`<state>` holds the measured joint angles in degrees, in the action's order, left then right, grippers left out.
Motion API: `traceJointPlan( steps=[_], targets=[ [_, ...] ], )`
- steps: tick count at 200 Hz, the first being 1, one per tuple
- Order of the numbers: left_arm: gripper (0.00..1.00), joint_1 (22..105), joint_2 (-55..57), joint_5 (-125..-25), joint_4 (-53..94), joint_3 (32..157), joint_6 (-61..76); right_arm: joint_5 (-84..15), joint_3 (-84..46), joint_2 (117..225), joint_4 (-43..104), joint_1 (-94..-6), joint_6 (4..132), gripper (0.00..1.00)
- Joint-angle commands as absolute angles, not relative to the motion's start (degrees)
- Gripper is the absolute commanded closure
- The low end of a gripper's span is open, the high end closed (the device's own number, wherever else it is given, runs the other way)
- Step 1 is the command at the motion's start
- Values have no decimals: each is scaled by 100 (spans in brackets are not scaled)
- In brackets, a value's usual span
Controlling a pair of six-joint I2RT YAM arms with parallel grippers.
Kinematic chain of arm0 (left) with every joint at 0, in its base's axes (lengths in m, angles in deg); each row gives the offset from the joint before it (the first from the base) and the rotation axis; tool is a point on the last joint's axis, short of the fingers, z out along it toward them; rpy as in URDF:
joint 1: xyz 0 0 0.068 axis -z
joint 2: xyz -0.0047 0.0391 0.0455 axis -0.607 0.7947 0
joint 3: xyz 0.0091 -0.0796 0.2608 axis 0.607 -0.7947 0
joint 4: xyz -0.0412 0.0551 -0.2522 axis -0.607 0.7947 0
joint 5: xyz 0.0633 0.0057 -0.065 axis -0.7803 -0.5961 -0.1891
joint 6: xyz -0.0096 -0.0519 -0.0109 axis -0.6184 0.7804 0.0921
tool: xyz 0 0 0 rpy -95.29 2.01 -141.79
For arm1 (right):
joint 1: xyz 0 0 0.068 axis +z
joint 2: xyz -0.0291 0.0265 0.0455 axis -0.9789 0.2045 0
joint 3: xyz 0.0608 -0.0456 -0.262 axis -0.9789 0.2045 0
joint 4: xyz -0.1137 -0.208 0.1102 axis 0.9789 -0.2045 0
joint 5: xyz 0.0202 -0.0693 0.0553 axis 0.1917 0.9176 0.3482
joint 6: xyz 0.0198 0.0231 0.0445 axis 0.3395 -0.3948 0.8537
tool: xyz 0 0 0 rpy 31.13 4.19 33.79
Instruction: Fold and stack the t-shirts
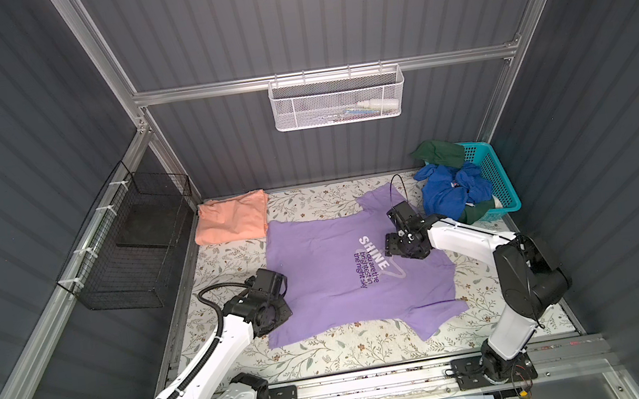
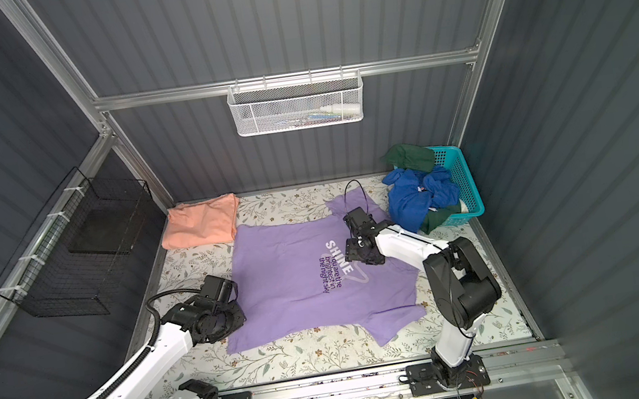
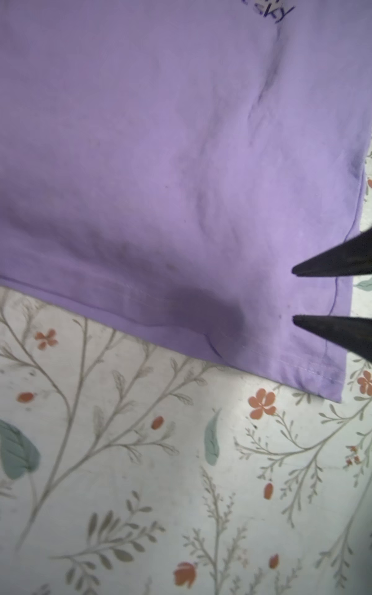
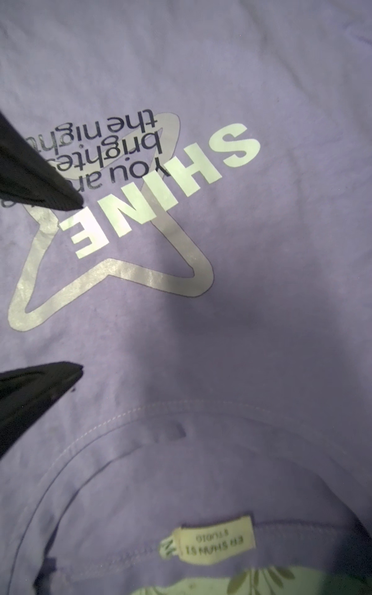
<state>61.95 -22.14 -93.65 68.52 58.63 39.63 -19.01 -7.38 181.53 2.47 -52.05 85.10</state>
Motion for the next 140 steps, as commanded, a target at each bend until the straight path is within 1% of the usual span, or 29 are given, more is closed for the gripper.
traceJointPlan(
  steps=[1,12,22,31,40,45,67,90,117,140],
  targets=[
    [60,6207,-2407,-9555,7216,5854,4352,-2007,-689,17952,227,-5267,8365,21],
    [48,6204,-2384,-9640,7121,5974,4335,-2016,-744,17908,228,-5287,8320,16],
    [45,6204,-2263,-9698,6973,6142,4239,-2024,-841,17898,239,-5314,8268,10],
    [42,6207,-2087,-9739,6809,6346,4108,-2050,-978,17917,252,-5358,8184,8],
    [35,6204,-1858,-9795,6692,6608,3945,-2080,-1164,17967,241,-5398,8125,7],
    [33,6201,-1717,-9822,6622,6744,3837,-2078,-1274,18002,243,-5427,8085,6],
    [28,6194,-1126,-9980,6162,7347,3351,-2054,-1747,18225,397,-5558,7874,6],
    [20,6049,-549,-10099,5555,7869,2886,-2001,-2325,18649,738,-5763,7618,6],
    [17,5442,244,-9355,4752,8354,2515,-2230,-3319,19456,609,-5988,7554,7],
    [16,5295,961,-9442,4375,8948,2088,-2423,-3930,19955,438,-6011,7473,9]
  ],
)
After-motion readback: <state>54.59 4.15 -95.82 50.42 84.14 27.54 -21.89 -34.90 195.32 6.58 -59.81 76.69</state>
